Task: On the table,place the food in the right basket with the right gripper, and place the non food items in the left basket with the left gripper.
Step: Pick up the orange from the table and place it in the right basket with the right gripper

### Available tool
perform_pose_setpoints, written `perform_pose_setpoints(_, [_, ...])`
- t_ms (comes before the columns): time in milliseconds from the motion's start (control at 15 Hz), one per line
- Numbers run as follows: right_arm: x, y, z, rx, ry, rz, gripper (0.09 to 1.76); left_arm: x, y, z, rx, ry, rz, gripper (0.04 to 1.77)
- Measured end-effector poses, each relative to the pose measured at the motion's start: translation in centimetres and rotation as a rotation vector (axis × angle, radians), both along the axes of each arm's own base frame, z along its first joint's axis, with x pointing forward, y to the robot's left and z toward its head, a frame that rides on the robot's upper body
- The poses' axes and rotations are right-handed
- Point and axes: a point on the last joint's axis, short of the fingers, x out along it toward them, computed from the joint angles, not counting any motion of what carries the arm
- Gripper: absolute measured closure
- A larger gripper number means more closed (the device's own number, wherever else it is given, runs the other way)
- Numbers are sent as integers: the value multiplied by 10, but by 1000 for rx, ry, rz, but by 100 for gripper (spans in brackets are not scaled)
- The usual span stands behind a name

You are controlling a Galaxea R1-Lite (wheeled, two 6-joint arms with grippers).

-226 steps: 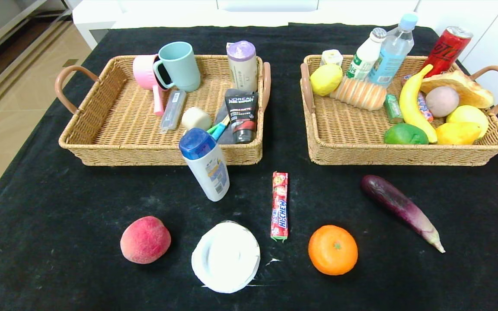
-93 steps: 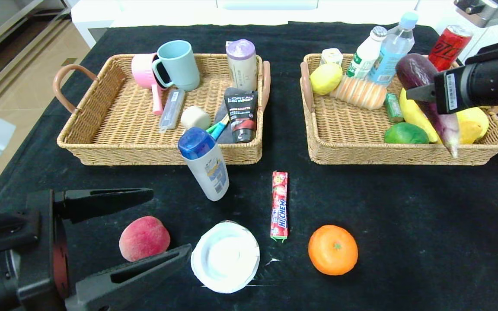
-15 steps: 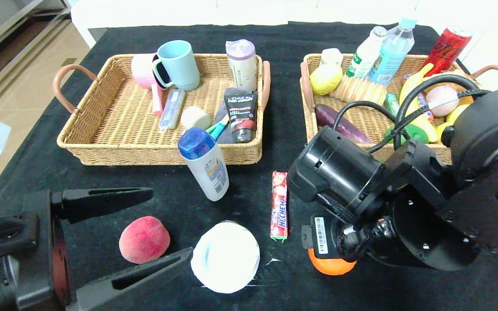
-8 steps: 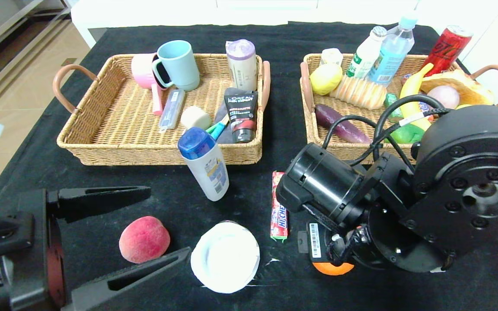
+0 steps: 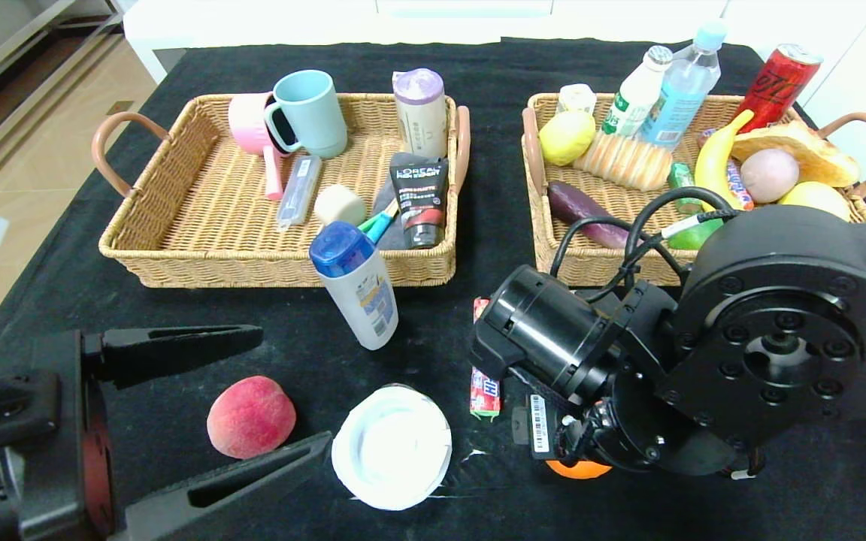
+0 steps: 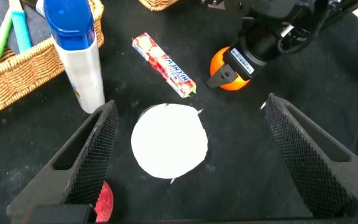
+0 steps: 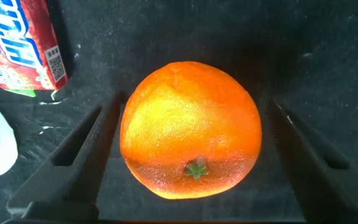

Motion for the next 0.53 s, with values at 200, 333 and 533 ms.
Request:
perform_pose_setpoints(200, [1, 0, 0, -1, 1, 0, 54, 0, 0, -1, 2, 3, 0, 9])
perform_pose_setpoints(333, [1, 0, -1, -3, 2, 1, 58, 0, 0, -1, 3, 4, 0, 9])
perform_pose_setpoints(533, [1, 0, 0, -2, 2, 3, 59, 0, 0, -1, 4, 4, 0, 9])
